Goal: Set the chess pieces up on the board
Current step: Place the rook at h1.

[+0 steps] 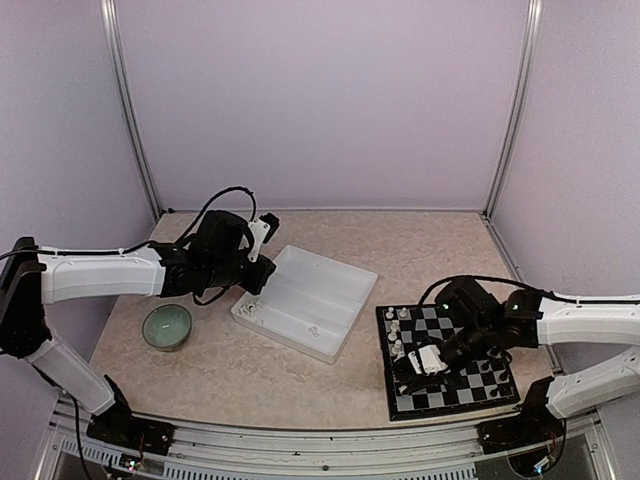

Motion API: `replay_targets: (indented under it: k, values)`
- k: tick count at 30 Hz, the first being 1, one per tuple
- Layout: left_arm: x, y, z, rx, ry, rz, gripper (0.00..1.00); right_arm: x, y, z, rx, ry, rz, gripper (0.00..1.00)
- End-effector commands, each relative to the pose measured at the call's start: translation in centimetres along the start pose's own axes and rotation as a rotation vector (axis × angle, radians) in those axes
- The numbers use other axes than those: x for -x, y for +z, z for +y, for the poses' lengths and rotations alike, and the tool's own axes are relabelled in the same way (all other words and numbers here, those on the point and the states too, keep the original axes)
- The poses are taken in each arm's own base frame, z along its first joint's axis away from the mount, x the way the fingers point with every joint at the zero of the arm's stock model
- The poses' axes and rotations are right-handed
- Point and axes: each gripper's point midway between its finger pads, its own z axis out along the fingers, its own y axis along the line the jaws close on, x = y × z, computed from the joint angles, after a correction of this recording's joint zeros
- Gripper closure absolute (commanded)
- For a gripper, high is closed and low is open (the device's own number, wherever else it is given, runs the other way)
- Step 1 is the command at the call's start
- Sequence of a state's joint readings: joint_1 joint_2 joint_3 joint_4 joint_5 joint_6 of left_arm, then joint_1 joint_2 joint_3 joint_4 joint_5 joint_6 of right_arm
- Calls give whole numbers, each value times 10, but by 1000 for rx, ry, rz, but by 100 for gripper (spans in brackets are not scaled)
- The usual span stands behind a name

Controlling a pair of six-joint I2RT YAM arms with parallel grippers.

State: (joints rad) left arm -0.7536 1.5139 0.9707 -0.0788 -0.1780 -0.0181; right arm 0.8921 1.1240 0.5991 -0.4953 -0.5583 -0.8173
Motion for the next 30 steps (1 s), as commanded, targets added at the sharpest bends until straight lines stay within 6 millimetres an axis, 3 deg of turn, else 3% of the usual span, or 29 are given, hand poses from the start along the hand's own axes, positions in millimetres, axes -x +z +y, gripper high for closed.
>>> replay_targets:
  k: [1,30]
  values:
    - [-3,2,0,-2,-1,12,77,-5,14,6,14,-51,41,99]
    - [-3,-8,-20,-10,55,33,76,-32,35,12,70,-3,137,95]
